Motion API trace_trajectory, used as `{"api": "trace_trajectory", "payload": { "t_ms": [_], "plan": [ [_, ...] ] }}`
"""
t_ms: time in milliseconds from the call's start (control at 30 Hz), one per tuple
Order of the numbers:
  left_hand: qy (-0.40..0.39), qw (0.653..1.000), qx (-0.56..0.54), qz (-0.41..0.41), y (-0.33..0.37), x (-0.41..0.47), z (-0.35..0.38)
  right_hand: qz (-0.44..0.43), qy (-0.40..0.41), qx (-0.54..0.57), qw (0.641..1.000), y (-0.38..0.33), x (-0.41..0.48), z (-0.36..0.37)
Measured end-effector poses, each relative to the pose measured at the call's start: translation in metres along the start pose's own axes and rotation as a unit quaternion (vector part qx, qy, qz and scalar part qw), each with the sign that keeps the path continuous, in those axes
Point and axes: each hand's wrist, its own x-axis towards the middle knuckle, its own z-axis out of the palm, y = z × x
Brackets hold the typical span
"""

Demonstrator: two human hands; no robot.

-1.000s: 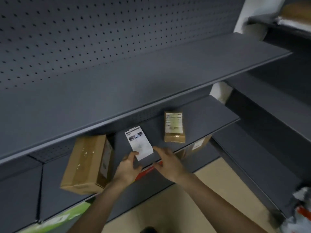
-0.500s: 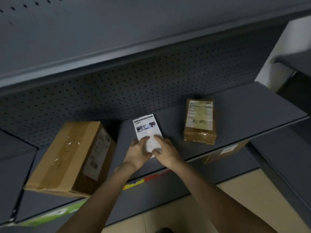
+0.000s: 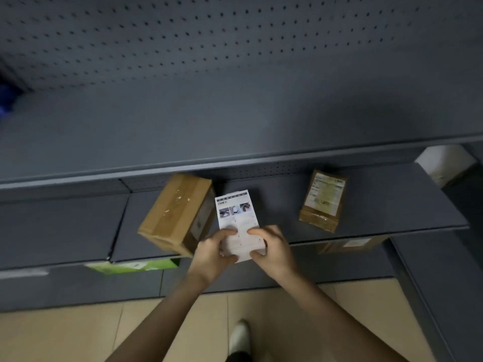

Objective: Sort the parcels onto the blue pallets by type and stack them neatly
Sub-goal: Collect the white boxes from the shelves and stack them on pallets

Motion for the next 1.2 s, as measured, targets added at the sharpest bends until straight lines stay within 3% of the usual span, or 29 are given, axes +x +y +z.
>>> {"api": "trace_trajectory", "payload": {
  "t_ms": [267, 500, 700, 1000, 1200],
  "plan": [
    [0.143, 0.989, -0.013, -0.045, -0.014, -0.128, -0.087, -0.103, -0.089, 0.018, 0.991, -0.116, -0.054, 0.031],
    [0.265, 0.960, -0.033, -0.079, -0.066, -0.237, -0.183, -0.205, -0.162, 0.015, 0.965, -0.235, -0.093, 0.107],
    [0.373, 0.918, -0.060, -0.116, -0.139, -0.353, -0.272, -0.280, -0.236, 0.030, 0.930, -0.354, -0.145, 0.214],
    [0.476, 0.860, -0.013, -0.185, -0.256, -0.535, -0.415, -0.397, -0.319, 0.084, 0.857, -0.526, -0.239, 0.396],
    [0.537, 0.822, -0.033, -0.186, -0.300, -0.577, -0.493, -0.456, -0.331, 0.111, 0.819, -0.616, -0.245, 0.467]
  ]
}}
